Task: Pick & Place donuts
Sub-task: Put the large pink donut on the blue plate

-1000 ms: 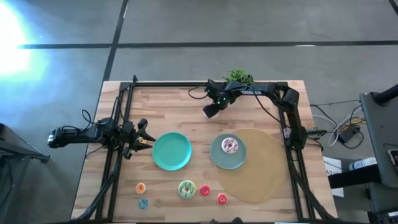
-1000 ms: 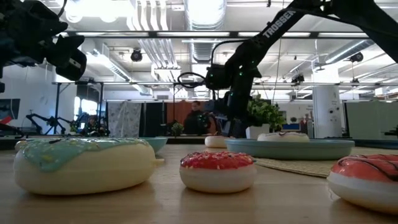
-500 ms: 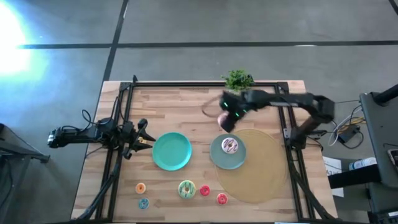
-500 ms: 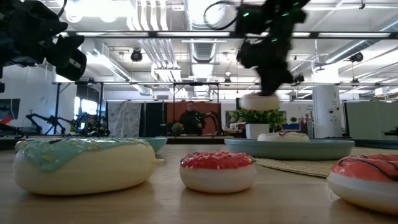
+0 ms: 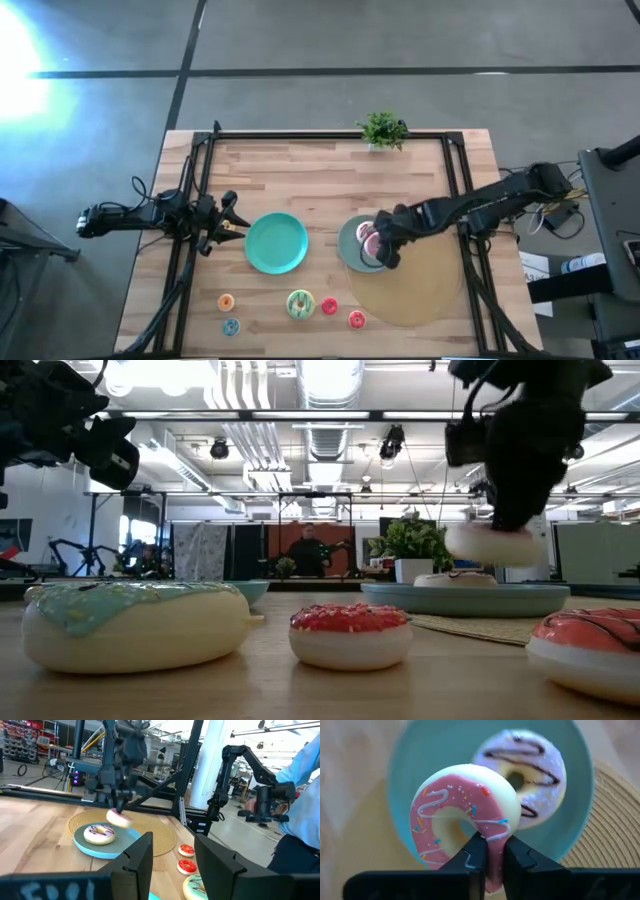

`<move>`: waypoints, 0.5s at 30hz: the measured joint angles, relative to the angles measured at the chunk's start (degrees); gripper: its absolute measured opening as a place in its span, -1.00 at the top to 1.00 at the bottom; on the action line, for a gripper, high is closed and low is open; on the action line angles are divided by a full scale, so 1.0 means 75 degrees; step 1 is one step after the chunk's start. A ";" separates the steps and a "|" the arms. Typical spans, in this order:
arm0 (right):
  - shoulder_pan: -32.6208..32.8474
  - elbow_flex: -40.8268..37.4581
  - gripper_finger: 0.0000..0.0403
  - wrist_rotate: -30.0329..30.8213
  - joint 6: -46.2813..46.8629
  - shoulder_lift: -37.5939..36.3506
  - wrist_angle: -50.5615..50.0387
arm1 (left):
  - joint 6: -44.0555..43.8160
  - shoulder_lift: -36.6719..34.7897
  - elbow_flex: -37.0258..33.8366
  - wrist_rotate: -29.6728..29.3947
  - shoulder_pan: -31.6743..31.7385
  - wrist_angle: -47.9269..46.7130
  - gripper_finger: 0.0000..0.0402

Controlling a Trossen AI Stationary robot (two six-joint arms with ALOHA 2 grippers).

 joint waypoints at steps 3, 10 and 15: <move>0.0070 -0.0014 0.73 0.0025 -0.0014 0.0241 0.0195 | 0.0000 0.0000 0.0000 -0.0001 0.0000 0.0000 0.40; 0.0110 0.0085 0.36 -0.0796 -0.0905 0.0573 0.0715 | 0.0000 0.0000 0.0000 -0.0001 0.0000 -0.0001 0.40; 0.0106 0.0102 0.09 -0.0607 -0.1012 0.0624 0.0645 | 0.0000 0.0000 0.0000 0.0001 0.0000 0.0000 0.40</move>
